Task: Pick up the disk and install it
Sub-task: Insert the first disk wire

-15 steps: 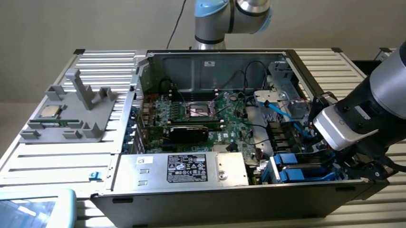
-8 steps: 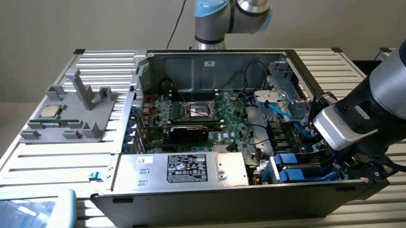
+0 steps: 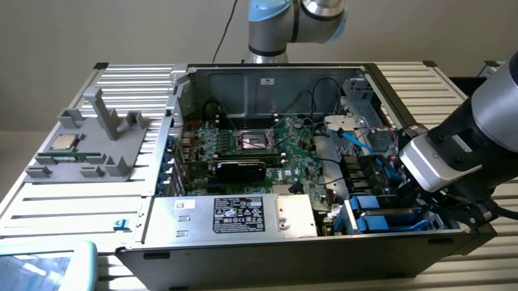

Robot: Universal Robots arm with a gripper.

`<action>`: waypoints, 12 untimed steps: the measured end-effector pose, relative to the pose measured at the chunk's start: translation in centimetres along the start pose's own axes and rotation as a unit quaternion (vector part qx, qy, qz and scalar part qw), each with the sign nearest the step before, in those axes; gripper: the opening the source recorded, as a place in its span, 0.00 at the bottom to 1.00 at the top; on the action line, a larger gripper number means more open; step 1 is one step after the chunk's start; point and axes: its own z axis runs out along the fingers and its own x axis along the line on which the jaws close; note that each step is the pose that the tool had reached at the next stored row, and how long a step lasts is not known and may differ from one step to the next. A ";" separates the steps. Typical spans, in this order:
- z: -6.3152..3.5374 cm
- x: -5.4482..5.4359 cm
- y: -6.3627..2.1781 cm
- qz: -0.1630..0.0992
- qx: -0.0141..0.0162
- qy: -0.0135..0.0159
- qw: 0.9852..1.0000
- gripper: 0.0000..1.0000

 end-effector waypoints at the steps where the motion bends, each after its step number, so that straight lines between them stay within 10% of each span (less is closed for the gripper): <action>1: 0.00 0.0 0.00 0.000 0.000 0.000 1.000 0.17; 8: -1.48 -0.4 -0.17 0.000 -0.001 0.004 1.000 0.17; 12: -1.95 -0.9 -0.36 -0.001 -0.008 0.024 1.000 0.17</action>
